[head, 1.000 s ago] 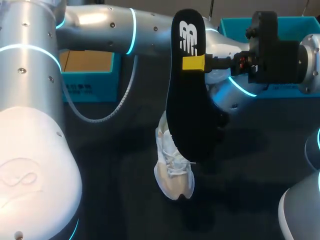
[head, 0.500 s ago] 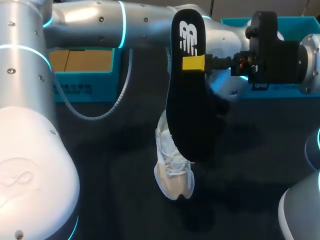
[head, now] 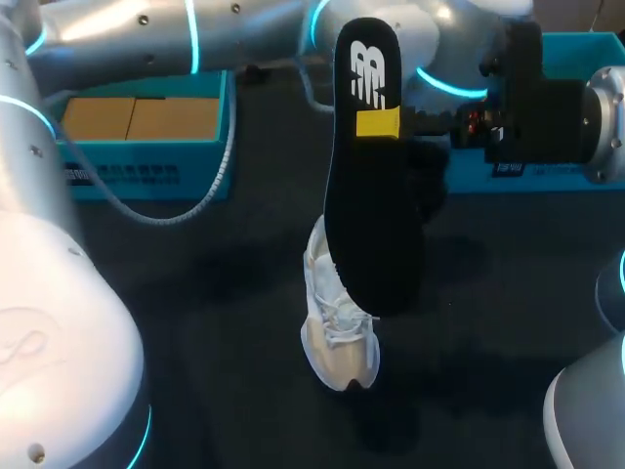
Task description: Take the shoe out of the shoebox, open the shoe tongue, remove and reinsert the insole, then place the shoe into the shoebox
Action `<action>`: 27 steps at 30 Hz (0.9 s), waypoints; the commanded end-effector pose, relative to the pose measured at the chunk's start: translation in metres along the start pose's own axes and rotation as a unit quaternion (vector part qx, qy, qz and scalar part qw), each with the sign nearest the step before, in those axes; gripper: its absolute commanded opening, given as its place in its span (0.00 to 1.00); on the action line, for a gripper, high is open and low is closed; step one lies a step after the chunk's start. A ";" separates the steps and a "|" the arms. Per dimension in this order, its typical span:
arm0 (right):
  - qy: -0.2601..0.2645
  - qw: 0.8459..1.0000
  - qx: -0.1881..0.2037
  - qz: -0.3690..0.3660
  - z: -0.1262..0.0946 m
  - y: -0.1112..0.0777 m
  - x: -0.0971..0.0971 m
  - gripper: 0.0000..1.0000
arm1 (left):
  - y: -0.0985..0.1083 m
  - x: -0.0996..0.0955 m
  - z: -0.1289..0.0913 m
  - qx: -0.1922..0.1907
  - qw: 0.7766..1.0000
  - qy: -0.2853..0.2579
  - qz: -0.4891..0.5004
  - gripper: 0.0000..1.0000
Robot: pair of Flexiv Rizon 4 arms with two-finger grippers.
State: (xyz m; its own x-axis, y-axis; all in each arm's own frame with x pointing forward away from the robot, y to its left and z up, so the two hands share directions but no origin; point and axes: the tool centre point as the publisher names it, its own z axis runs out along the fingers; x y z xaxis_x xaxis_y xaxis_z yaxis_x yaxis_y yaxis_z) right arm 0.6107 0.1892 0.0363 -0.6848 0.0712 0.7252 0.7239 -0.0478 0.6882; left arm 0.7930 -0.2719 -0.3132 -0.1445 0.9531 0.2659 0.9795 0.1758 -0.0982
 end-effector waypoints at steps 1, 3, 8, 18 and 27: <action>-0.005 1.000 -0.008 0.000 0.006 -0.005 0.008 0.00 | 0.000 0.007 -0.027 0.002 0.996 -0.091 0.005 1.00; -0.005 1.000 -0.008 0.000 0.006 -0.005 0.008 0.00 | -0.001 0.005 -0.037 0.005 0.994 -0.113 0.007 1.00; -0.005 1.000 -0.008 0.000 0.006 -0.005 0.008 0.00 | -0.008 0.000 -0.064 0.011 0.984 -0.179 0.010 1.00; -0.040 0.997 -0.037 0.045 -0.033 0.000 -0.001 0.00 | -0.016 -0.007 -0.115 -0.001 0.958 -0.288 -0.006 1.00; -0.035 0.996 -0.074 0.038 -0.094 0.017 -0.010 0.00 | -0.015 -0.019 -0.143 -0.021 0.940 -0.341 -0.019 1.00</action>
State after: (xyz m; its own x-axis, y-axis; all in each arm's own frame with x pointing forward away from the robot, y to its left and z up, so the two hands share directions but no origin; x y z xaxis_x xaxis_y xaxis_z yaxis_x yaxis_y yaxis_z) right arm 0.6434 0.1440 0.0485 -0.6224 0.1250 0.7727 0.7513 -0.1815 0.6345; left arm 0.8027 -0.3311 -0.1799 -0.2206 0.9292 -0.2966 0.9754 0.2101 -0.0672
